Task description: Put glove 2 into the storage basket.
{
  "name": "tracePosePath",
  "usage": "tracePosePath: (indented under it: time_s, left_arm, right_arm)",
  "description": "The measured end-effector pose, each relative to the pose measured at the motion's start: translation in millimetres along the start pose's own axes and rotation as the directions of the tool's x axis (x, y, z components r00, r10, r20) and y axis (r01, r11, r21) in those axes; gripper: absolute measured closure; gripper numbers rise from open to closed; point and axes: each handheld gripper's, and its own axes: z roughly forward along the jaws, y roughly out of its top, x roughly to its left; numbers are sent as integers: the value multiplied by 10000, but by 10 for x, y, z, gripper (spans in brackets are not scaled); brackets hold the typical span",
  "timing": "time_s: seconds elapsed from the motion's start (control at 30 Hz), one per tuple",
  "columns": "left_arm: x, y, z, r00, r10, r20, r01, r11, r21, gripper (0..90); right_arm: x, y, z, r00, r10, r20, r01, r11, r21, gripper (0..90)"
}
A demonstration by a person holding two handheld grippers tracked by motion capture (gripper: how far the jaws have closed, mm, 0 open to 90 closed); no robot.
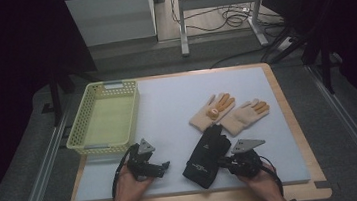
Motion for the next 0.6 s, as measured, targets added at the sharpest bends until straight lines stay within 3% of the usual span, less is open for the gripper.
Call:
tracePosePath:
  time_s: [0.1, 0.27, 0.6]
  left_arm:
    - [32, -35, -28, 10000, 49, 64, -49, 10000, 72, 41]
    - [102, -88, -75, 9982, 460, 394, -465, 9989, 114, 21]
    - [110, -90, -76, 9978, 485, 450, -492, 9987, 151, 23]
  right_arm:
    - [33, 40, 59, 10000, -27, -49, 27, 10000, -10, 771]
    - [58, 106, 158, 9999, -5, -113, 4, 10000, -47, 768]
    - [104, 273, 374, 9993, -361, 39, 361, 9993, -8, 774]
